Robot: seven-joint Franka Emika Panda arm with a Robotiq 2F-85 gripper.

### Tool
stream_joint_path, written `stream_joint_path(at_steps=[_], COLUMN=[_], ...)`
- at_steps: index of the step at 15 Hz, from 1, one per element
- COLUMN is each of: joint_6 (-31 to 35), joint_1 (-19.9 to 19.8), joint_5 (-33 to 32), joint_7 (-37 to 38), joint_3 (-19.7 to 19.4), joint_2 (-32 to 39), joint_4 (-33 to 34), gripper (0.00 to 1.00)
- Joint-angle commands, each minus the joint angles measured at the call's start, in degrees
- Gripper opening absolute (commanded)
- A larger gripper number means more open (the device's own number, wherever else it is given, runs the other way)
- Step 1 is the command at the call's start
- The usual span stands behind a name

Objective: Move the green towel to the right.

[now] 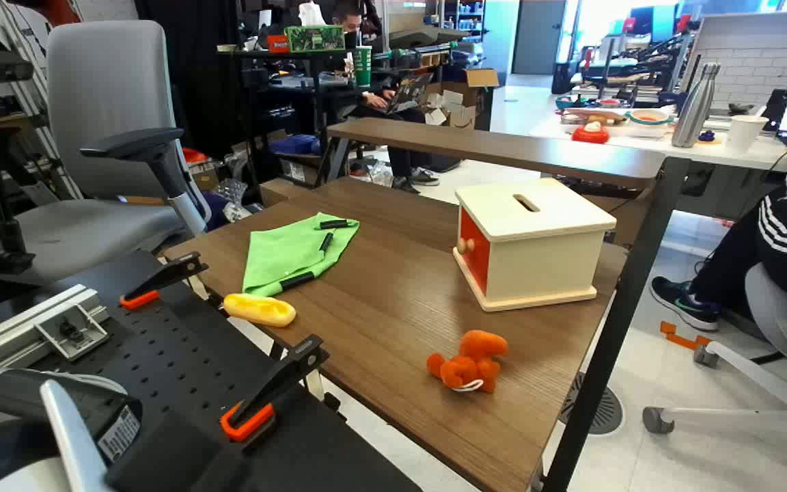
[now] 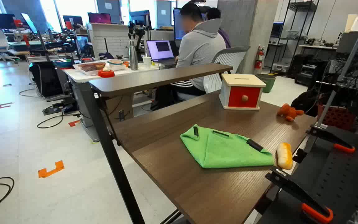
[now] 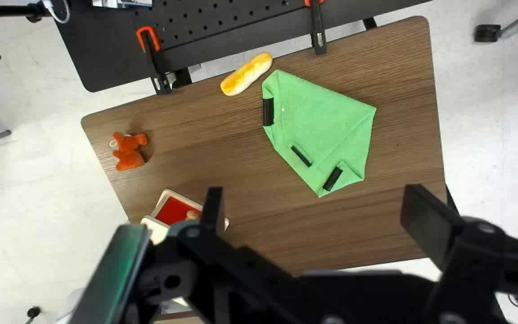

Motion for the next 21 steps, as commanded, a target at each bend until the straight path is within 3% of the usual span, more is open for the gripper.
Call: stream_joint_path(at_steps=[1,6,11,14,21], joint_6=[-0.2,6.1,21.5,28.6,31.0], joint_1=[1.3,1.3,1.7,3.1,5.5], joint_5=[-0.6,-1.4,-2.3,0.0,4.8], joint_7=[0.5,1.5,1.5,-2.5,-11.6], joint_3=[-1.1,-0.1,-0.4,-2.1,-5.3], joint_2=[0.2,4.0,9.2,12.8,25.4], joint_4=[0.1,-1.9,-6.9,-9.7,-8.8], gripper=[1.00,1.00,1.00,1.00,1.00])
